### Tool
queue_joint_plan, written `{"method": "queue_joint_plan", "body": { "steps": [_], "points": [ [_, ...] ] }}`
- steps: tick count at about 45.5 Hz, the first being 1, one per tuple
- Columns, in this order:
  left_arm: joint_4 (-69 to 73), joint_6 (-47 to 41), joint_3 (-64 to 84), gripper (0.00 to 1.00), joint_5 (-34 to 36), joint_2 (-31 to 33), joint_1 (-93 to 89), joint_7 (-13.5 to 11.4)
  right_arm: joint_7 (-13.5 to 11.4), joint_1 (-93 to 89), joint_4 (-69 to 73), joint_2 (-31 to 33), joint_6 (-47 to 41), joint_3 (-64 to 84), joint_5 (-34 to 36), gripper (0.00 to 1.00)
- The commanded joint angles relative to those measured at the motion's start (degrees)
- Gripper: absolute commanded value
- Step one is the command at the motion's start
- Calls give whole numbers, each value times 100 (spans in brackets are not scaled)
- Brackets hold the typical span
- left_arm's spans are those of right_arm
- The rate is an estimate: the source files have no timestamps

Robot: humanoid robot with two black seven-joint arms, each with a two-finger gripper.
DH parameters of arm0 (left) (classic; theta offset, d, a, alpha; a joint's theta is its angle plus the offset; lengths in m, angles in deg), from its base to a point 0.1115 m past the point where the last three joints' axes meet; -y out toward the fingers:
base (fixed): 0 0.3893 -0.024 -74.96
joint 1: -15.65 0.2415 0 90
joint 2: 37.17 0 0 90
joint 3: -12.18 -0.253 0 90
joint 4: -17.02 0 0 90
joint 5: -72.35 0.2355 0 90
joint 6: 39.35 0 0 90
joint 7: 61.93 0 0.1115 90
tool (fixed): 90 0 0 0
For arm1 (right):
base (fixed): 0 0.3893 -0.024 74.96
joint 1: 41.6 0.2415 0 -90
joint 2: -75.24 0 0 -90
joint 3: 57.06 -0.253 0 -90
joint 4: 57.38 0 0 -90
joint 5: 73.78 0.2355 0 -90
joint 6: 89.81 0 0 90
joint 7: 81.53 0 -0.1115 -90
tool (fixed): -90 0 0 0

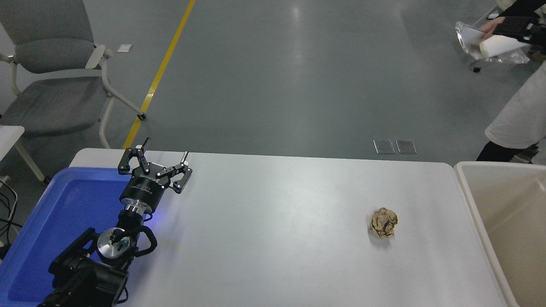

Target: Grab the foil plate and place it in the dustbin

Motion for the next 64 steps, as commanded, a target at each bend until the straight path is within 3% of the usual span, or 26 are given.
{"method": "queue_joint_plan", "body": {
  "steps": [1,14,34,42,64],
  "points": [
    [-1,0,0,99,1,0,0,0,0,846,819,-503,-818,909,-14,100],
    [-1,0,0,99,-8,0,0,0,0,1770,3192,-539,-1188,1534,-5,100],
    [-1,0,0,99,-8,0,0,0,-44,1779,4494,-469,-1460,1938,100,100],
    [-1,0,0,99,-8,0,0,0,-263,1717,4609,-504,-1469,2140,91,100],
    [-1,0,0,99,-8,0,0,0,-255,1533,4617,-539,-1478,2114,100,100]
  ]
}}
